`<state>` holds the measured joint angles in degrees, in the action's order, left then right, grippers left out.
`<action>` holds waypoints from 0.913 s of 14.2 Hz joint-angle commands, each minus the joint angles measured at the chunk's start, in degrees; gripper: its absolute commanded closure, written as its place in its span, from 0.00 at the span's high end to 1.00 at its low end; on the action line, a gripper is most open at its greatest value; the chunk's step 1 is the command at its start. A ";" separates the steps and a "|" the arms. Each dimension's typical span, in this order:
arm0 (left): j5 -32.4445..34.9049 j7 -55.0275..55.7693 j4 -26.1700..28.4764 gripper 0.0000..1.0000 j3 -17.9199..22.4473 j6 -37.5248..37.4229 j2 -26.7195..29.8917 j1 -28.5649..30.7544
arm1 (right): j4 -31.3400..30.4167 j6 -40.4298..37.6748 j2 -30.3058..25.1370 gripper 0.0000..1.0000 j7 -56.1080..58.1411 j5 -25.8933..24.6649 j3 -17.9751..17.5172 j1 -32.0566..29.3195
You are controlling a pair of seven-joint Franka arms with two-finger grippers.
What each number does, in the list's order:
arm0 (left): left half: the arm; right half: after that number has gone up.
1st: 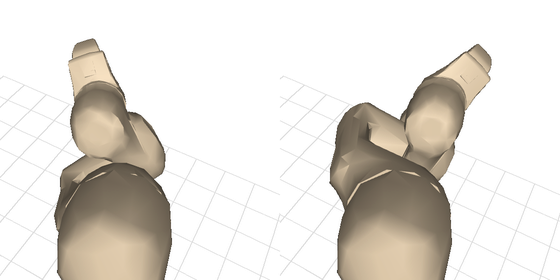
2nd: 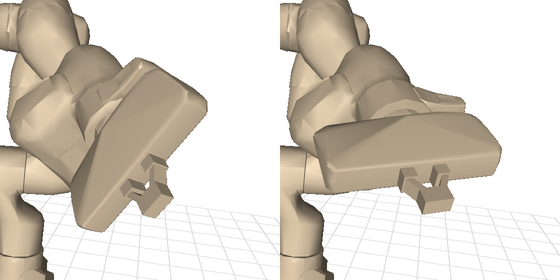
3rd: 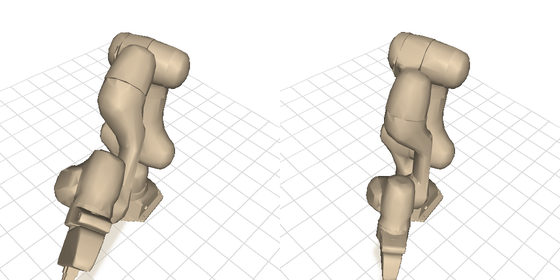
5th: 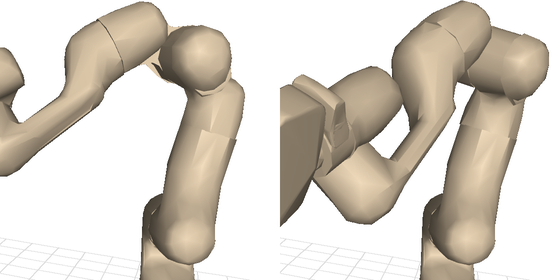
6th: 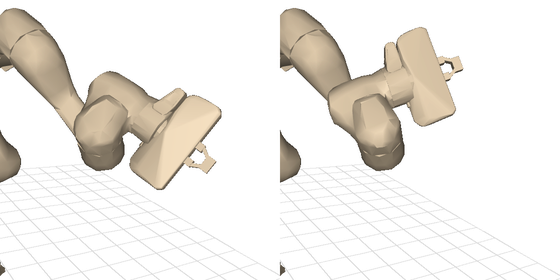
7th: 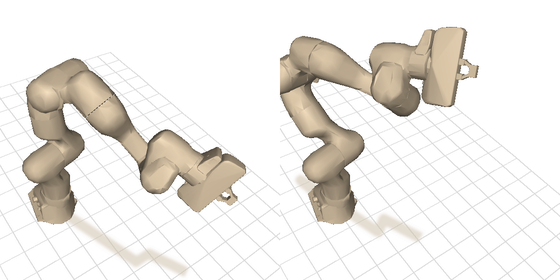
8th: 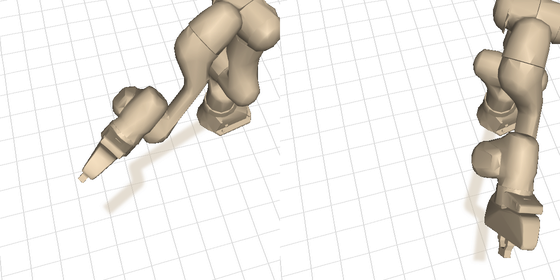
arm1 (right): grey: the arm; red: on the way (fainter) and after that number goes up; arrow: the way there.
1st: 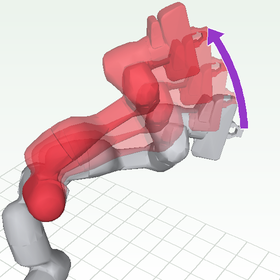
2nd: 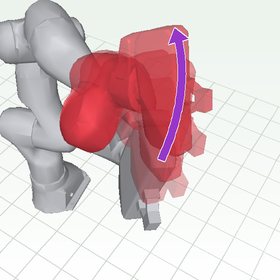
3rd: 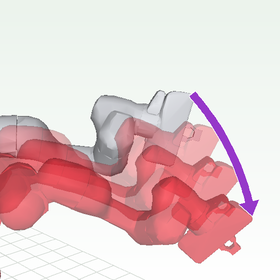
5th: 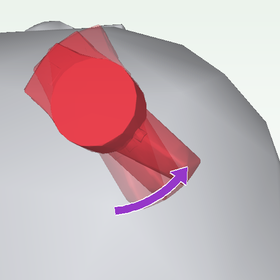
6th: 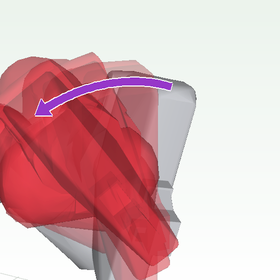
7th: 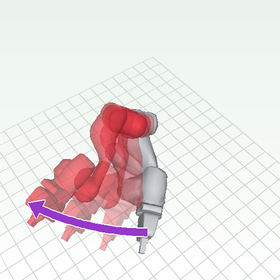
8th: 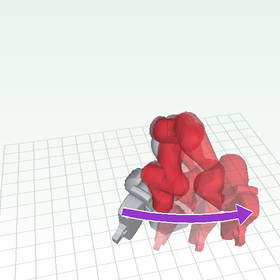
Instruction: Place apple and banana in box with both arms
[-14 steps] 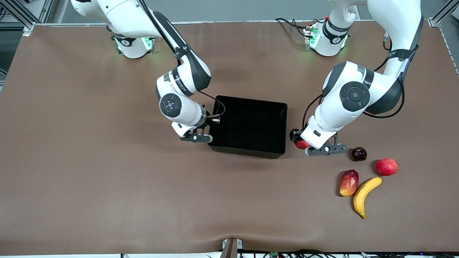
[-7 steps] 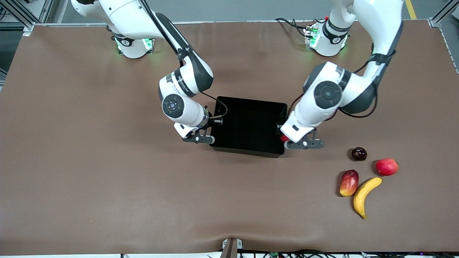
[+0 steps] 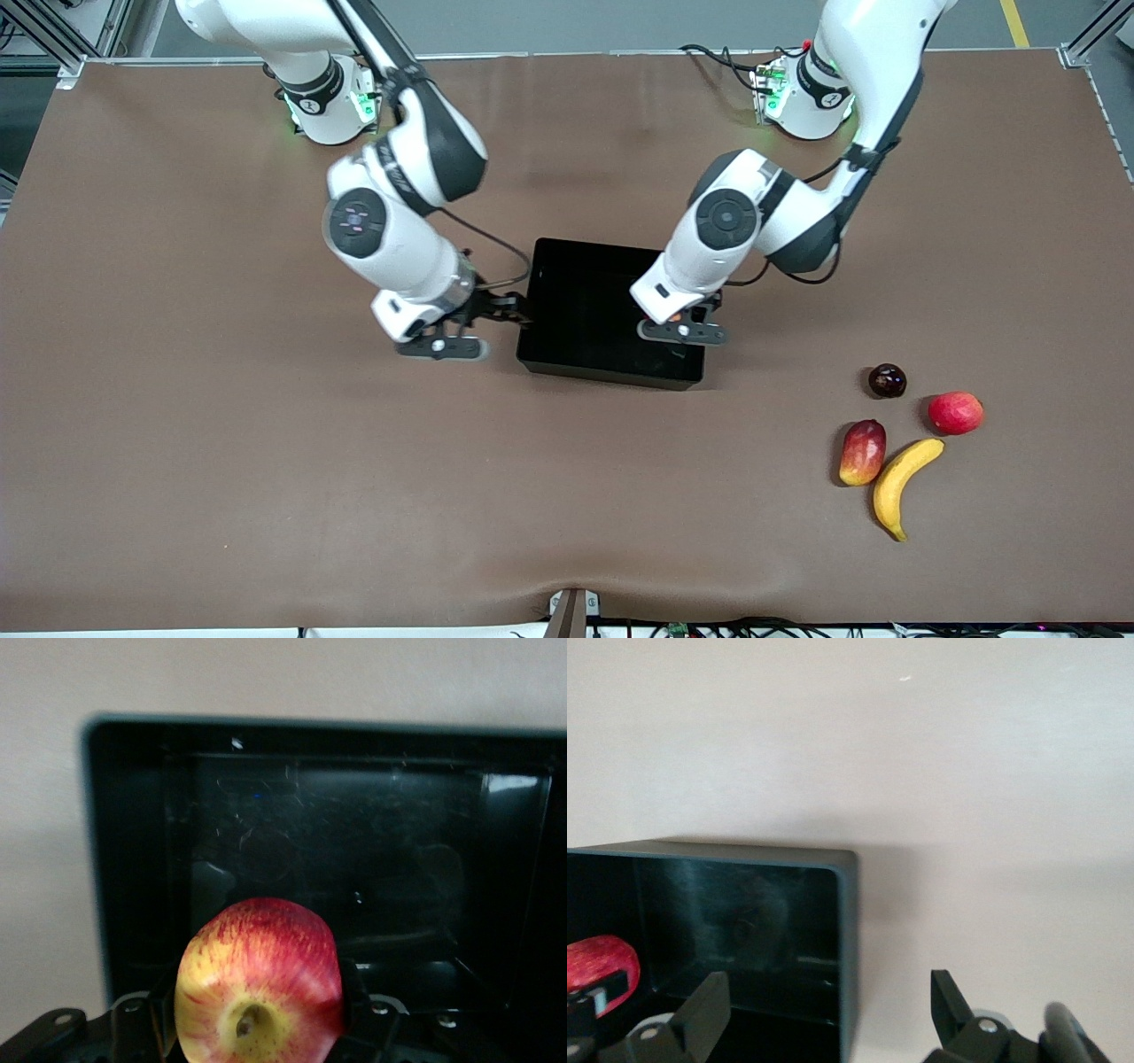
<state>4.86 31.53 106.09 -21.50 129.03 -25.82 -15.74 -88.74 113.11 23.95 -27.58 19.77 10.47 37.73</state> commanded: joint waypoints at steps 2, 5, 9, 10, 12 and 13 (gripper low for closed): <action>2.95 2.47 1.92 0.00 0.23 3.14 -2.04 -0.61 | 14.71 -18.78 0.30 1.00 -0.20 -3.42 2.35 -5.72; 5.42 5.03 3.33 0.00 0.23 5.53 -3.53 -1.31 | 18.76 -22.66 -0.57 1.00 -0.20 -3.60 3.32 -9.77; 7.34 7.49 4.12 0.00 0.32 5.53 -4.85 -2.63 | 20.62 -31.02 -4.87 1.00 0.15 -3.07 3.33 -16.35; 7.70 8.28 4.12 0.00 0.32 5.61 -5.21 -2.63 | 20.62 -31.11 -5.49 1.00 0.85 -3.33 3.33 -17.85; 7.97 9.34 4.21 0.00 0.23 5.53 -5.47 -2.64 | 20.10 -31.81 -7.42 1.00 9.68 -7.79 3.33 -19.01; 7.97 9.43 4.21 0.00 0.23 5.53 -5.47 -2.72 | 19.48 -31.99 -8.56 1.00 14.52 -11.82 3.33 -19.10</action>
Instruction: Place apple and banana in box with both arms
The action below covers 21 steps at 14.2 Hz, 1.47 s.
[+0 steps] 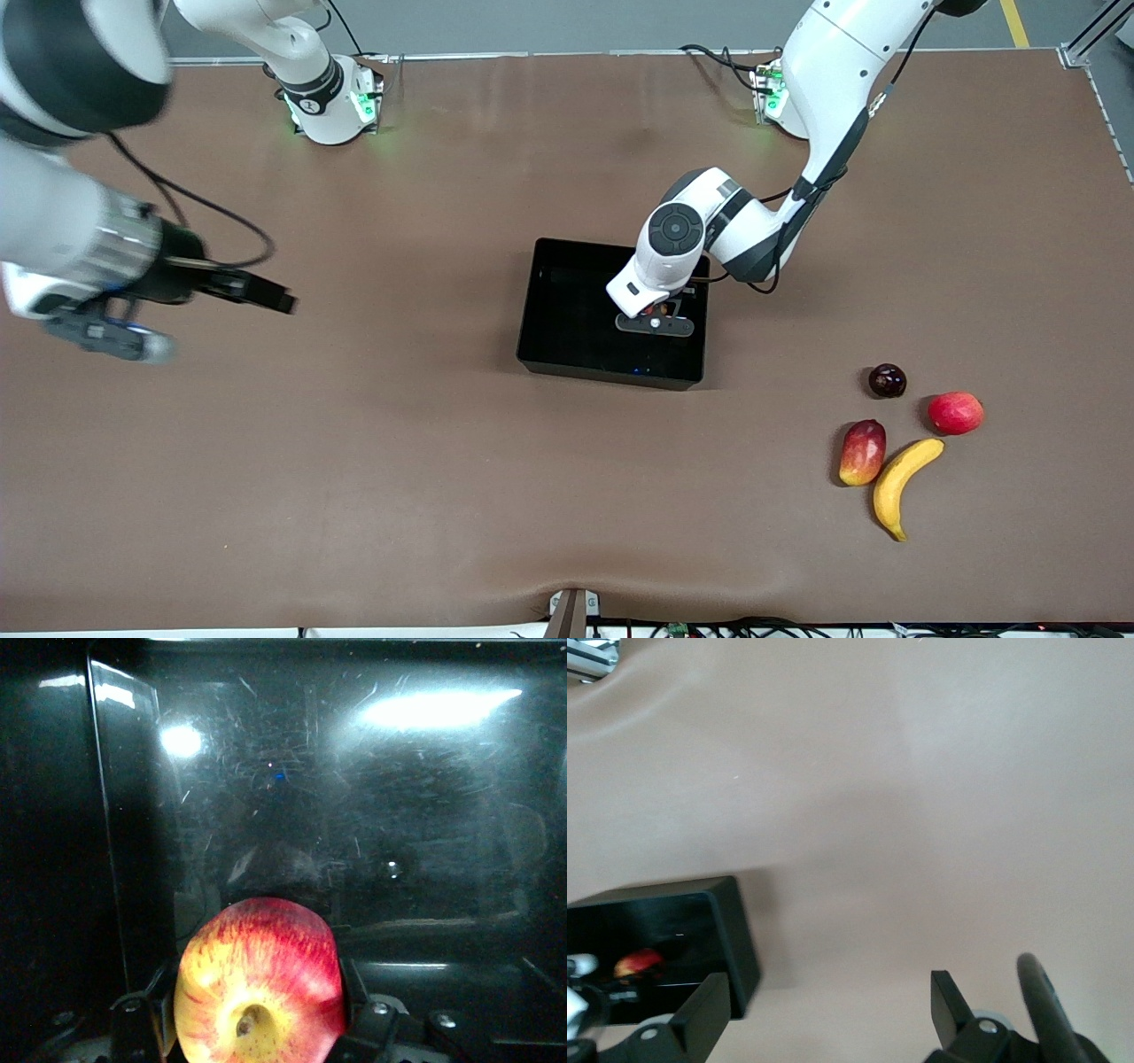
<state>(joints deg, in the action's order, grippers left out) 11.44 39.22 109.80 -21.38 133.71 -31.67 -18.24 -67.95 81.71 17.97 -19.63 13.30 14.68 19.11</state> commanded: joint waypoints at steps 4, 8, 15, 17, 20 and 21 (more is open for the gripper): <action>1.40 3.22 0.41 0.49 0.11 0.76 0.29 -0.22 | -7.26 -0.15 -7.75 1.00 13.38 -9.94 -0.26 -3.03; 1.40 3.23 0.06 1.00 0.11 -0.11 1.43 -0.04 | -21.75 8.79 -16.45 1.00 17.84 -12.51 -0.26 -6.01; 1.40 2.27 -7.74 1.00 0.55 -12.39 6.79 1.71 | -25.13 11.19 -18.06 1.00 22.96 -11.63 -0.35 -11.02; 1.40 0.17 -11.44 1.00 0.55 -16.53 7.23 3.73 | -25.04 13.37 -17.88 1.00 23.31 -11.55 -0.26 -11.90; 1.40 -8.68 -11.89 1.00 0.55 -17.34 8.29 9.69 | -24.60 17.95 -17.88 1.00 25.07 -10.67 -0.35 -11.82; 1.48 -12.99 -11.89 1.00 0.55 -17.34 8.29 12.24 | -24.60 17.96 -17.88 1.00 25.07 -10.67 -0.35 -11.82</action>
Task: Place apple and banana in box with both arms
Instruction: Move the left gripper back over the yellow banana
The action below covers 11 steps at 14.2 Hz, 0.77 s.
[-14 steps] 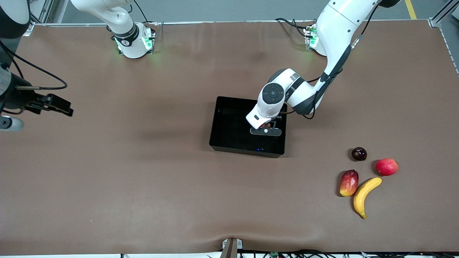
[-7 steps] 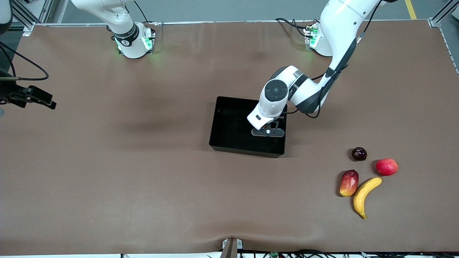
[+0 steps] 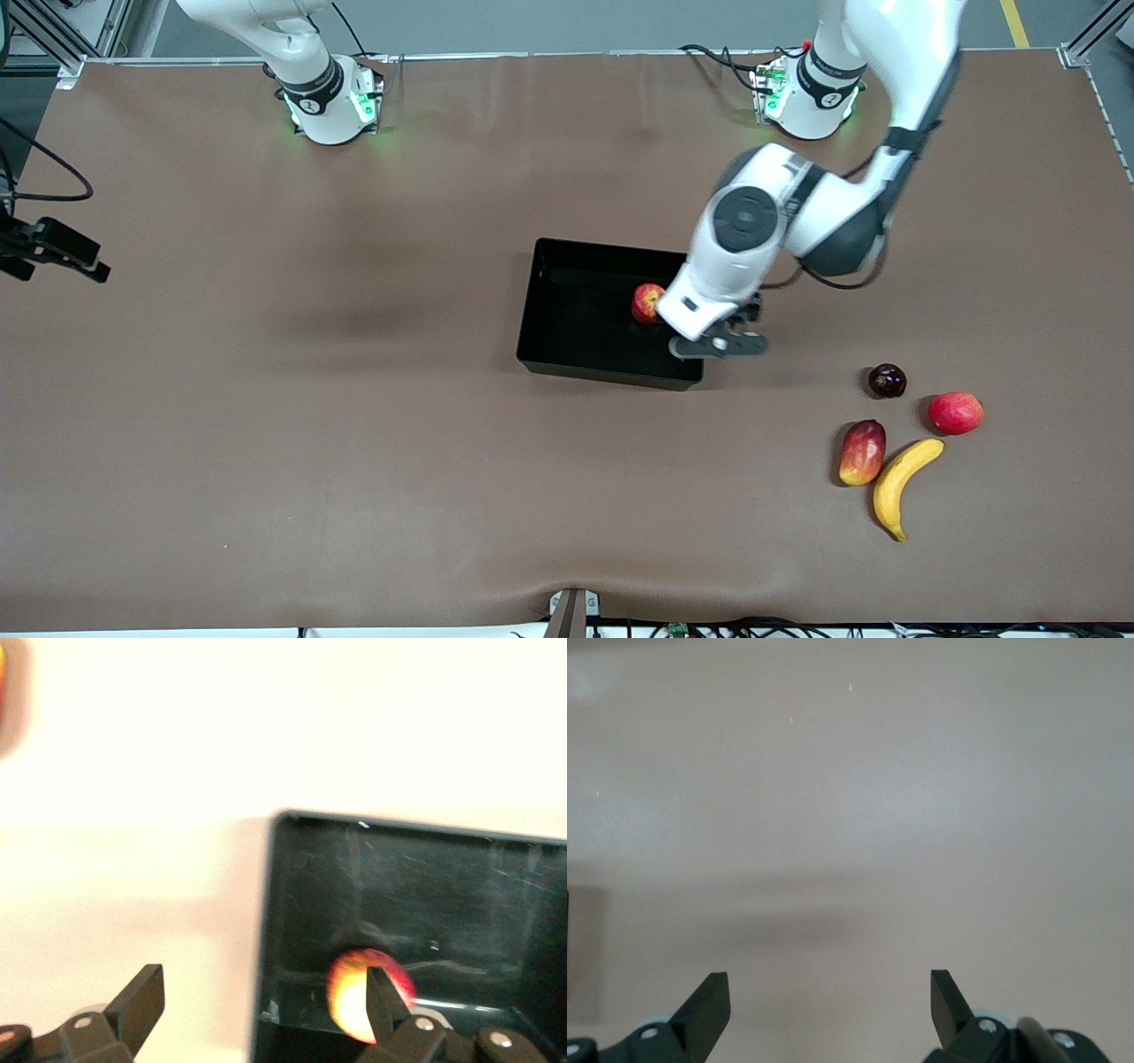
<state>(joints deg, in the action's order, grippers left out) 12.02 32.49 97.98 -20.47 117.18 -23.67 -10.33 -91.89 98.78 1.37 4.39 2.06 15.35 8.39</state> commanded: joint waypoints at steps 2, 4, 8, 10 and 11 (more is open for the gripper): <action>0.98 -14.96 -0.34 1.00 -0.36 -0.29 -0.14 9.61 | 0.04 0.18 -1.28 1.00 0.36 0.57 -1.20 -0.66; 0.98 -23.65 -1.56 1.00 -0.28 0.24 -1.28 13.92 | 3.02 -1.12 -1.28 1.00 0.18 -0.04 -1.20 -0.66; 0.98 -42.82 -3.15 1.00 -0.28 4.18 -4.62 22.27 | 4.53 -10.88 -1.28 1.00 0.18 0.65 -1.20 -1.10; 2.29 -52.57 -3.24 1.00 -0.19 8.56 -6.98 25.87 | 7.59 -11.33 -0.93 1.00 0.62 0.66 -1.20 -0.92; 3.52 -57.58 -4.02 1.00 -0.19 10.33 -8.65 27.89 | 8.39 -11.42 -0.67 1.00 0.79 0.05 -1.20 -0.66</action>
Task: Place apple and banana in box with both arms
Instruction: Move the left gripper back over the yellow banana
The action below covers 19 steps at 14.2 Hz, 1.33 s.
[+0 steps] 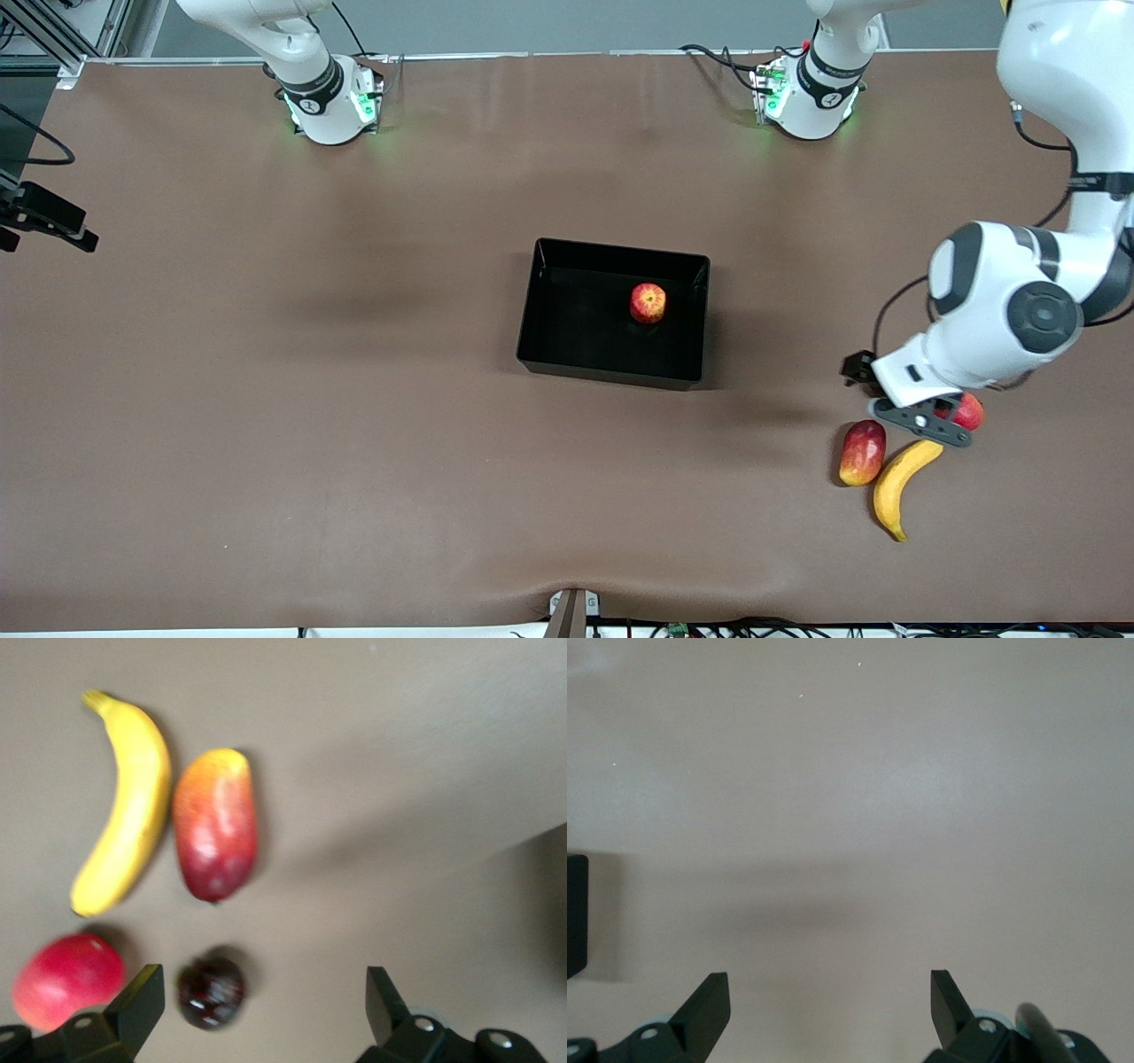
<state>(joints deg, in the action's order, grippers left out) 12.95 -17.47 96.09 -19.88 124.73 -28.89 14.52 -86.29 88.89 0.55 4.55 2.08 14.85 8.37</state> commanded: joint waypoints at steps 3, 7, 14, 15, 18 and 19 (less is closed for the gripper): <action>5.06 -19.93 -8.44 1.00 -0.77 3.33 -9.94 5.86 | 2.97 -1.53 0.16 1.00 0.73 0.02 -0.78 -0.63; 5.15 -28.92 -13.99 1.00 -0.68 4.91 -14.70 5.78 | 2.88 -1.62 0.07 1.00 0.29 0.29 -0.78 -1.07; 5.85 -35.43 -15.05 0.96 0.20 13.61 -20.15 5.34 | 2.79 -3.37 0.16 1.00 0.02 0.64 -0.78 -1.07; 5.85 -35.53 -15.31 0.94 0.28 13.96 -20.94 5.43 | 2.79 -3.37 0.16 1.00 0.11 0.64 -0.78 -1.07; 5.85 -35.27 -15.32 0.69 0.90 15.28 -21.91 5.34 | 2.71 -3.81 0.16 1.00 0.02 0.73 -0.70 -1.07; 5.85 -35.35 -15.32 0.59 0.90 15.46 -22.44 5.34 | 2.70 -4.07 0.16 1.00 0.02 0.73 -0.70 -1.16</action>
<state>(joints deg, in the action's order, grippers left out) 17.67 -52.15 82.46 -19.37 139.58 -49.89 20.27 -84.17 85.88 0.57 4.63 2.09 14.73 8.35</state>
